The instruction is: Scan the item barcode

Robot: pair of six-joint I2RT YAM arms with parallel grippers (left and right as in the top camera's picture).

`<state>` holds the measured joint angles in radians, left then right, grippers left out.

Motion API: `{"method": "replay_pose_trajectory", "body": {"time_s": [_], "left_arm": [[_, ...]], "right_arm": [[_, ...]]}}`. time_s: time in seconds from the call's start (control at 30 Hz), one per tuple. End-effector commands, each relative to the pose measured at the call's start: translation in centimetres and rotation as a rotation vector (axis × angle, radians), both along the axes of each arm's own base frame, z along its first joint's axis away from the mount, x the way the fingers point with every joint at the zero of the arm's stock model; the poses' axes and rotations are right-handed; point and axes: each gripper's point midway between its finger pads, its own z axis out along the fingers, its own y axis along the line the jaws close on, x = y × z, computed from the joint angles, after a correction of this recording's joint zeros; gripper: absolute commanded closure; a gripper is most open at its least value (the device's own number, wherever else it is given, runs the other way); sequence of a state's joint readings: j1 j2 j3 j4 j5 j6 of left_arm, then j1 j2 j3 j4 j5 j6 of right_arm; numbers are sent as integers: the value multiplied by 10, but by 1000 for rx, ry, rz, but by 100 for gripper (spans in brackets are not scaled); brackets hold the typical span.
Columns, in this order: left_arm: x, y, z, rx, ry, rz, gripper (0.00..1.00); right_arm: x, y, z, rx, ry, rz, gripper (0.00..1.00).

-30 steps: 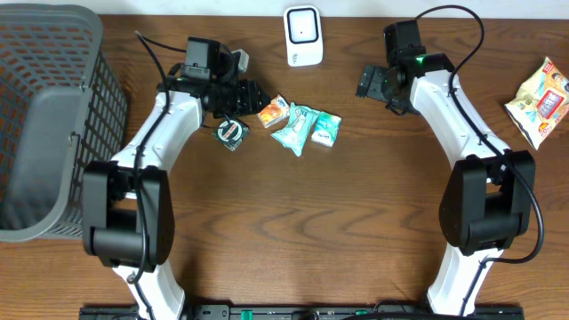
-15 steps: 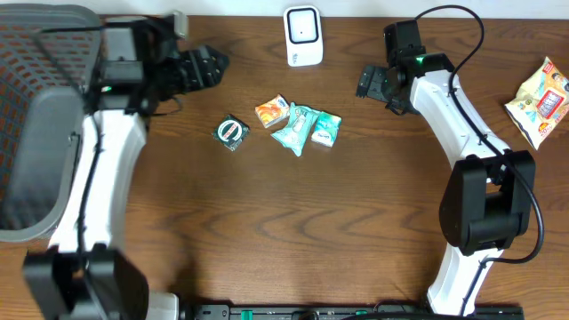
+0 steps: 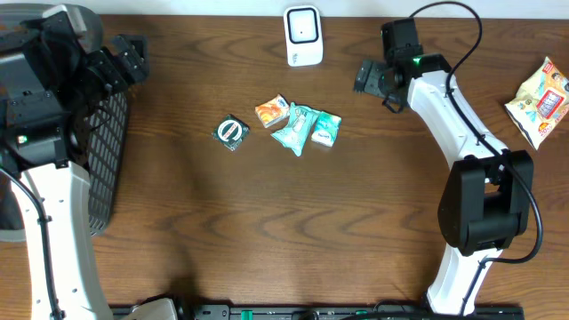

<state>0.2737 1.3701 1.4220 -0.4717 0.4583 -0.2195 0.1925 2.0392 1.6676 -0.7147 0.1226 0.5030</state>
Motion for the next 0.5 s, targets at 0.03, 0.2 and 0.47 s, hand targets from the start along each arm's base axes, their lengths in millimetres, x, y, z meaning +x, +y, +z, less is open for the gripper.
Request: {"method": "replay_pose_trajectory", "body": {"time_s": [0.03,0.2,0.47], "left_arm": [[-2,18,-10,43,48,82,2],[-6,51,-31,129,139,250,2],[-10,56,-48,137,204,271,2]], "right_arm": [[4,-2,-2,-31,-13,-1,1],[8,6,0,22,-32,-4,1],[-7,63,2,331,44,122,1]]}}
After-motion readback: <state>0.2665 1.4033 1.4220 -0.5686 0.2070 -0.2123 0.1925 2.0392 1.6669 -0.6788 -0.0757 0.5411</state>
